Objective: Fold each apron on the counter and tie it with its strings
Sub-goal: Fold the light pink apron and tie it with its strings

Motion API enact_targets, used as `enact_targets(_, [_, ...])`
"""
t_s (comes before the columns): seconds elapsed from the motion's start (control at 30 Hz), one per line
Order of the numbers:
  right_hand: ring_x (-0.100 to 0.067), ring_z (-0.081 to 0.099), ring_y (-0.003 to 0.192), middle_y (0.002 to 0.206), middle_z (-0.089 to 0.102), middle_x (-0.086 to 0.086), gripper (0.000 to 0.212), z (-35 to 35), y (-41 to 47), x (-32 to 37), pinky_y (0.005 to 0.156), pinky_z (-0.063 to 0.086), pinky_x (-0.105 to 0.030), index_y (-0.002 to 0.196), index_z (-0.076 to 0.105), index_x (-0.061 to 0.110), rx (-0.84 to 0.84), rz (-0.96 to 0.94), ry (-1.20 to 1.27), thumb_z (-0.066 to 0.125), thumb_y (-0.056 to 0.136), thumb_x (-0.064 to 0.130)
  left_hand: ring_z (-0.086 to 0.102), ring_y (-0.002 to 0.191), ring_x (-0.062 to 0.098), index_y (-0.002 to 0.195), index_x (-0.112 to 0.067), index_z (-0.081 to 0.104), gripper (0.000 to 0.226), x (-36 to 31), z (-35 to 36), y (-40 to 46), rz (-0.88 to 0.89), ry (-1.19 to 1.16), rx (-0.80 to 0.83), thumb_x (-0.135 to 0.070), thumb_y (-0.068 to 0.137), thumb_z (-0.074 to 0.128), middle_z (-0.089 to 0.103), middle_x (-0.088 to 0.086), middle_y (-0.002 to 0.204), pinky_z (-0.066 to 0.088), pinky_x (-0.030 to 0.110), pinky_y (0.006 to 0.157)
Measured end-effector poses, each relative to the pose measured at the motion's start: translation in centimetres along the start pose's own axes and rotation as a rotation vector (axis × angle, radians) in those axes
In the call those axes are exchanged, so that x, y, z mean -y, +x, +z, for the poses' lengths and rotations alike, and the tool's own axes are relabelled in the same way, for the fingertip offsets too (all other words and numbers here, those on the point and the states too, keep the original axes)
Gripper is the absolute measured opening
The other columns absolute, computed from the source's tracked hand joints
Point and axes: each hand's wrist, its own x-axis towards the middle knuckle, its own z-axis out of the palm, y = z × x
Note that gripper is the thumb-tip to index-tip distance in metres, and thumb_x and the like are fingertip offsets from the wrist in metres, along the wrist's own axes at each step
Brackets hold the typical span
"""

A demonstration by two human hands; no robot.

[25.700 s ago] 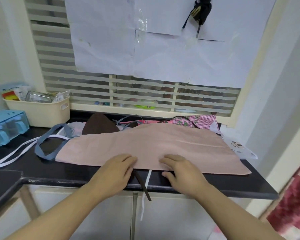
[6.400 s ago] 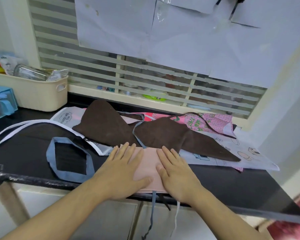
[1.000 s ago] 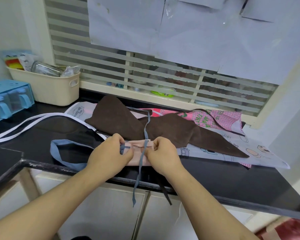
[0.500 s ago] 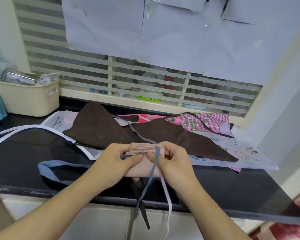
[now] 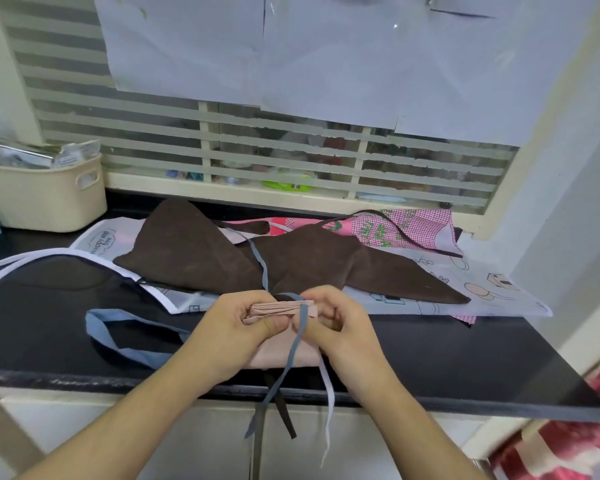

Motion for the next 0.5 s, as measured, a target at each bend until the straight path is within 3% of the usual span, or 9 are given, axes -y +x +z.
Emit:
enact_targets(0.1, [-0.011,0.054,0.075,0.093,0.056,0.004,0.039,-0.2,-0.7,0.4,0.067,0.045,-0.018,0.112,0.075,0.029,-0.126,-0.175,-0.223,0.078,0.086,0.000,0.071,0.082,0.026,0.093,-0.014,0.080,0.008,-0.4,-0.2,-0.3,-0.001,-0.017,-0.023,-0.008,0.094,0.076,0.076,0.011,0.088,0.054,0.033,0.076])
enact_targets(0.2, [-0.015,0.058,0.087,0.090,0.057,0.013,0.030,-0.5,-1.3,1.7,0.073,0.045,-0.016,0.099,0.083,0.026,-0.128,-0.398,-0.526,0.074,0.087,0.000,0.071,0.086,0.026,0.092,-0.020,0.081,0.009,-1.9,0.0,-0.8,0.044,0.039,0.003,-0.012,0.094,0.076,0.077,0.004,0.086,0.056,0.041,0.081])
enact_targets(0.3, [-0.012,0.057,0.090,0.086,0.062,0.013,0.020,-1.0,-1.5,4.8,0.077,0.046,-0.023,0.091,0.081,0.020,-0.115,-0.554,-0.648,0.072,0.088,0.004,0.071,0.080,0.022,0.089,-0.024,0.081,0.008,-4.6,0.2,-1.8,0.100,0.051,0.019,-0.019,0.093,0.078,0.077,0.000,0.082,0.059,0.040,0.076])
enact_targets(0.37, [-0.012,0.058,0.090,0.086,0.064,0.014,0.020,-1.4,-1.3,7.6,0.079,0.047,-0.025,0.089,0.081,0.022,-0.042,-0.578,-0.690,0.072,0.088,0.005,0.068,0.070,0.009,0.088,-0.027,0.081,0.009,-6.4,0.4,-2.9,0.111,0.084,0.068,-0.019,0.092,0.079,0.076,-0.002,0.079,0.060,0.035,0.071])
enact_targets(0.4, [-0.011,0.058,0.090,0.085,0.064,0.014,0.019,-1.6,-1.2,9.0,0.079,0.046,-0.024,0.089,0.082,0.022,0.009,-0.560,-0.707,0.072,0.088,0.005,0.067,0.070,0.007,0.088,-0.026,0.081,0.007,-7.0,0.5,-3.3,0.105,0.097,0.101,-0.020,0.092,0.080,0.076,-0.001,0.080,0.060,0.038,0.073])
enact_targets(0.5, [-0.011,0.065,0.087,0.087,0.070,0.010,0.013,-2.2,-0.6,12.1,0.078,0.053,-0.027,0.091,0.085,0.023,0.139,-0.404,-0.638,0.075,0.091,0.013,0.074,0.084,0.018,0.097,-0.022,0.082,0.005,-8.4,0.8,-4.5,0.073,0.110,0.189,-0.021,0.092,0.080,0.079,0.002,0.090,0.062,0.042,0.079])
